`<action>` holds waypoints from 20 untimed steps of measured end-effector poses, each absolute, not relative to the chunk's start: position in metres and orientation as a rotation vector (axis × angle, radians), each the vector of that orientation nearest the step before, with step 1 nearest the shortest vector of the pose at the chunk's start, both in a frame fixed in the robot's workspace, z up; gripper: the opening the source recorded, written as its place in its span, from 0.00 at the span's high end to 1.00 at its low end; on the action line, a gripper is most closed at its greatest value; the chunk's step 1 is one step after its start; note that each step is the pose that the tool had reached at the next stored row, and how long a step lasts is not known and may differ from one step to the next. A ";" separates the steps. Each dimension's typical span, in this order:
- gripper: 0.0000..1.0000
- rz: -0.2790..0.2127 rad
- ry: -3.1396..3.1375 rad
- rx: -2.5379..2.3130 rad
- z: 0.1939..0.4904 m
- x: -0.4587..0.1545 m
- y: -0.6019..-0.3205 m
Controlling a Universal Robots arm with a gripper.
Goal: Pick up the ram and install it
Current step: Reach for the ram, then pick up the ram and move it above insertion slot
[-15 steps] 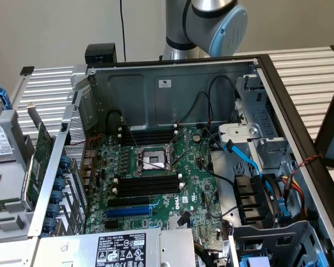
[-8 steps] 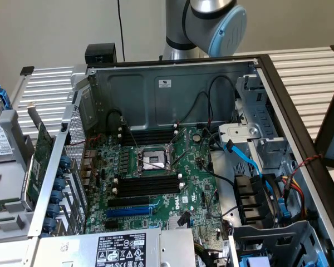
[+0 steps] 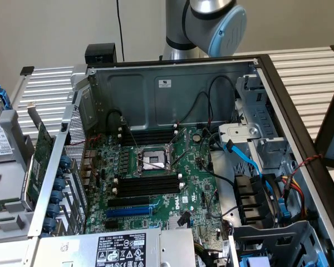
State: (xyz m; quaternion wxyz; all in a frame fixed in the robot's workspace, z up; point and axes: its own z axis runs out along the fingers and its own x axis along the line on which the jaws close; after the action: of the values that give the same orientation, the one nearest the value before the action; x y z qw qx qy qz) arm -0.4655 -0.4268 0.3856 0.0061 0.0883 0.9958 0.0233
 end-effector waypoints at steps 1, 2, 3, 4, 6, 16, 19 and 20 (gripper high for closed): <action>0.89 0.073 3.116 0.277 0.386 -0.467 -0.427; 0.89 0.073 3.116 0.276 0.386 -0.468 -0.427; 0.89 0.073 3.117 0.276 0.386 -0.469 -0.427; 0.89 0.073 3.119 0.277 0.386 -0.471 -0.427; 0.89 0.072 3.127 0.278 0.386 -0.474 -0.427; 0.89 0.070 3.138 0.279 0.385 -0.475 -0.427; 0.89 0.069 3.143 0.234 0.386 -0.476 -0.427; 0.89 0.069 3.145 0.206 0.385 -0.476 -0.427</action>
State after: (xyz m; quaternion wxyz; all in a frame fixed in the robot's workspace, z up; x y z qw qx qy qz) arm -0.4756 -0.4266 0.3855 -0.0054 0.0652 0.9976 0.0220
